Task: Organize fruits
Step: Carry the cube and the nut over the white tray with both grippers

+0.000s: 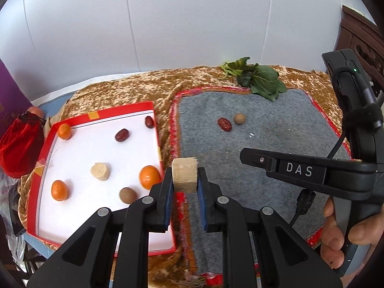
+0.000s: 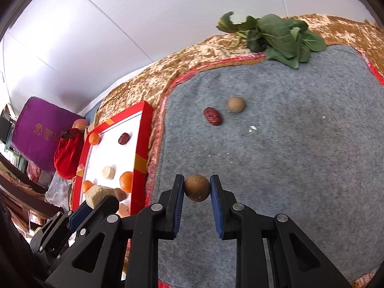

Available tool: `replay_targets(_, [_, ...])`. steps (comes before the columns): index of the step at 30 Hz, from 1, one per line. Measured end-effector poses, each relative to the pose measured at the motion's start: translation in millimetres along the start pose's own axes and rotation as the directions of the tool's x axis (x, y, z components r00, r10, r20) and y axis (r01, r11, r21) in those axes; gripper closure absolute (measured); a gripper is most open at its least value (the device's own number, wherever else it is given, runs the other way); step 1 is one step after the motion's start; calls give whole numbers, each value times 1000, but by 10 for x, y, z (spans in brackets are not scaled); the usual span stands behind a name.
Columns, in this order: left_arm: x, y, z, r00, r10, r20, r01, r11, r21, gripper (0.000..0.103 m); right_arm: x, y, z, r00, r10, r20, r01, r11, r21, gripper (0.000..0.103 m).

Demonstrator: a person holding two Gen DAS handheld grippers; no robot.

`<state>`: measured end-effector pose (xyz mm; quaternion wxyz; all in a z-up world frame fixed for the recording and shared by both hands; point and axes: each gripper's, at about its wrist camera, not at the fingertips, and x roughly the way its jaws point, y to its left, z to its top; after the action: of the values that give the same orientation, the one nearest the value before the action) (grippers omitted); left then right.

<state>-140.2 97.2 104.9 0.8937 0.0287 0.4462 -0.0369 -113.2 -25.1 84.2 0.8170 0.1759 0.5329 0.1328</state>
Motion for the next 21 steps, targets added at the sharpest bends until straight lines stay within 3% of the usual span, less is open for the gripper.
replay_targets(13, [-34,556,92,996,89,14,-86,988,-128,87,15,705,118,994,106,33,-96,972,-215,81])
replay_targets(17, [-30,932,143,987,158,1,-155,966,-207,87,0,1023,167,986,161,47,-139,940,-311,81])
replay_targets(21, [37,1254,115,976,211,-46,-216,942,-256,87,82,1187,-21,975,219,23,-191,893,-407,81])
